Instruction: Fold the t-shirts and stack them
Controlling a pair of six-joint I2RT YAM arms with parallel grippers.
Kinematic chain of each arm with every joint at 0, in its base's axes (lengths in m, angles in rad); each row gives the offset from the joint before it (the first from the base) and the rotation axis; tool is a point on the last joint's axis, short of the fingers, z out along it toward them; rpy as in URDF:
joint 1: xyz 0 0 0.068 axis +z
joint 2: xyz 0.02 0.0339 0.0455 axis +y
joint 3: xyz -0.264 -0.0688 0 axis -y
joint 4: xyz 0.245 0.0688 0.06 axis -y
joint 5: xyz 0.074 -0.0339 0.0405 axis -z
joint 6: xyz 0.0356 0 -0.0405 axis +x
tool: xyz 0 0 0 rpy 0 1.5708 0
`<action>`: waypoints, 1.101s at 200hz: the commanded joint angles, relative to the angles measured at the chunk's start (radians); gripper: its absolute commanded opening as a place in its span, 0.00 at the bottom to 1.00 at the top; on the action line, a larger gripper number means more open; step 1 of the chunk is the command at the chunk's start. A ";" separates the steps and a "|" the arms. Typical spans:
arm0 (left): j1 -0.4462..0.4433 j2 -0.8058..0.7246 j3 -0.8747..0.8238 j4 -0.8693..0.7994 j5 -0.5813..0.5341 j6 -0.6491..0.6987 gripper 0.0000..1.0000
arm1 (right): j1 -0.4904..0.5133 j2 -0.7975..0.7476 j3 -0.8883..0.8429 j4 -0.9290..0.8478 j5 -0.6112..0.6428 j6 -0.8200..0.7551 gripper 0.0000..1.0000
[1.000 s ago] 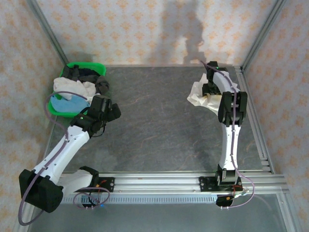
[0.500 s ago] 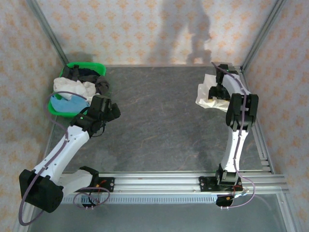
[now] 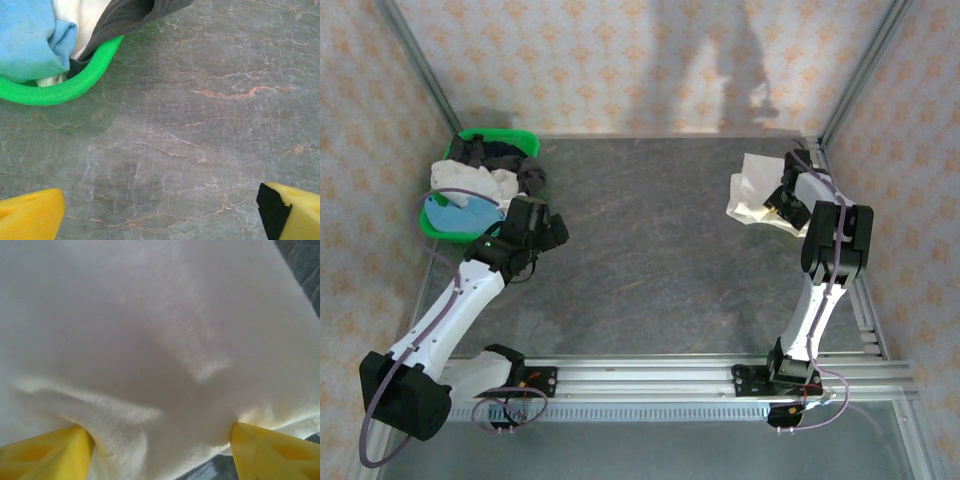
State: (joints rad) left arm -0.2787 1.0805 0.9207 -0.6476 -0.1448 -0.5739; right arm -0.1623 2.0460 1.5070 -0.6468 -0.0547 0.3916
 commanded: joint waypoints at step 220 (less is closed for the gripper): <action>0.015 -0.069 -0.019 -0.012 -0.136 0.017 1.00 | 0.003 0.034 0.333 -0.177 0.067 -0.195 0.76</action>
State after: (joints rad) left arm -0.2722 1.0527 0.9207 -0.6479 -0.1844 -0.5735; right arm -0.1783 2.3199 1.9835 -0.8684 -0.0551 0.1833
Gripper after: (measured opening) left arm 0.998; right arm 0.738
